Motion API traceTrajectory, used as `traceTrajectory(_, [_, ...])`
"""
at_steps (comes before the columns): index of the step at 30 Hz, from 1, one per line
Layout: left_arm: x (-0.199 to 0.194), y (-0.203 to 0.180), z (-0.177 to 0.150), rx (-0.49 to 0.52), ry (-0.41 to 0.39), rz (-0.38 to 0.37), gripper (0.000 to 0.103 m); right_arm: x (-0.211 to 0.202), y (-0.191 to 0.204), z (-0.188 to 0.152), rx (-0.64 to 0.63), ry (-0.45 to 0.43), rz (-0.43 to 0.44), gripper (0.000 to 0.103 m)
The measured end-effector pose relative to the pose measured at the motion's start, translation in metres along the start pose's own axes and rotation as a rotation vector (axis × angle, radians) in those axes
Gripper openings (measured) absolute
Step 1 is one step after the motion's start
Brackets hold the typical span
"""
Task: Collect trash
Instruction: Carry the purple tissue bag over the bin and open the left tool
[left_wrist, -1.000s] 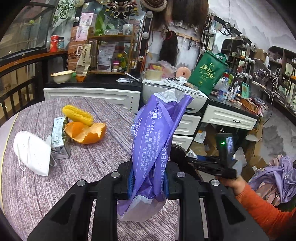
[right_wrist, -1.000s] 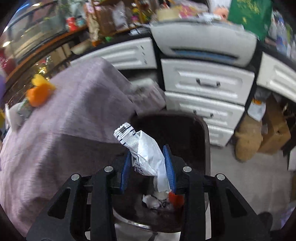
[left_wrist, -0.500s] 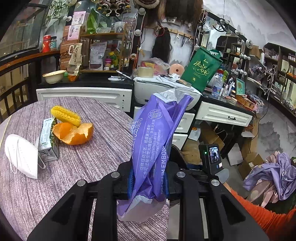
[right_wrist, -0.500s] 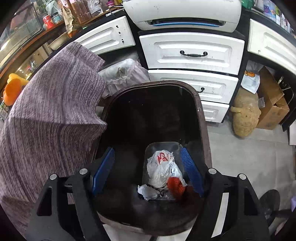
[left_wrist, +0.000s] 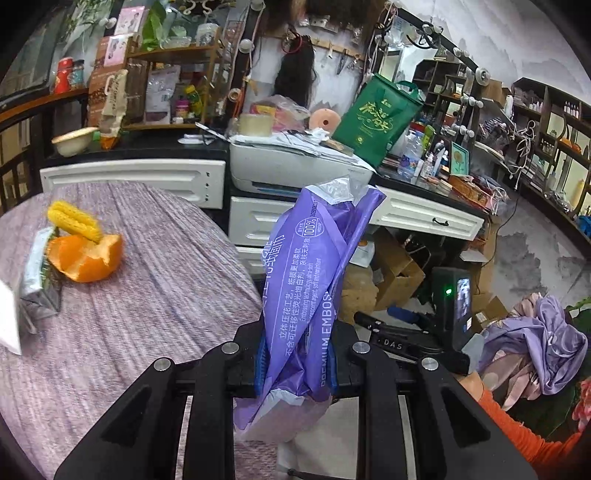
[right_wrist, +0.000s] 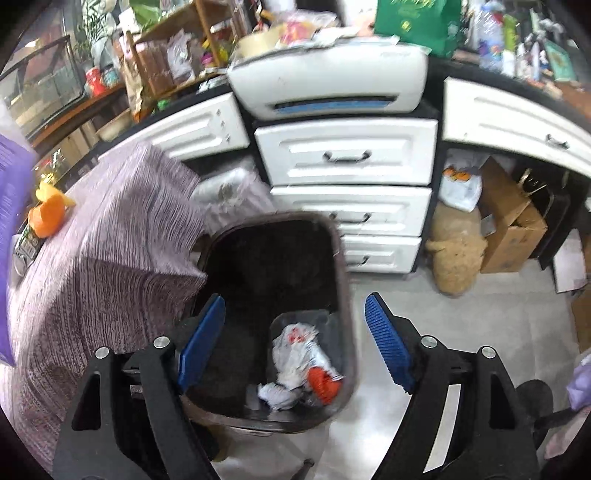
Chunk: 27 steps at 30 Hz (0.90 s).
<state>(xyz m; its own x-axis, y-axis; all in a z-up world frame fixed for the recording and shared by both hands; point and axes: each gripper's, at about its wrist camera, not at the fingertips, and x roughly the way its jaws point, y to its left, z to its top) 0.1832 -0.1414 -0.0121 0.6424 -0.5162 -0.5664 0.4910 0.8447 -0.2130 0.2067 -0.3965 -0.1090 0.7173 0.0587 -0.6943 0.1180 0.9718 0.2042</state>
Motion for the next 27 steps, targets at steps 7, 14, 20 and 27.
traceTrajectory(7, [0.037,-0.021,-0.009,0.018,0.067,-0.031,0.024,-0.033,-0.022,0.001,0.014,-0.084,-0.069,0.081])
traceTrajectory(14, [0.073,-0.032,-0.018,0.030,0.135,-0.007,0.024,-0.057,-0.047,-0.001,0.076,-0.130,-0.098,0.085])
traceTrajectory(20, [0.102,-0.050,-0.022,0.066,0.181,0.024,0.024,-0.067,-0.061,-0.001,0.092,-0.142,-0.123,0.085])
traceTrajectory(27, [0.137,-0.061,-0.029,0.117,0.222,0.113,0.024,-0.071,-0.068,0.003,0.117,-0.154,-0.138,0.085])
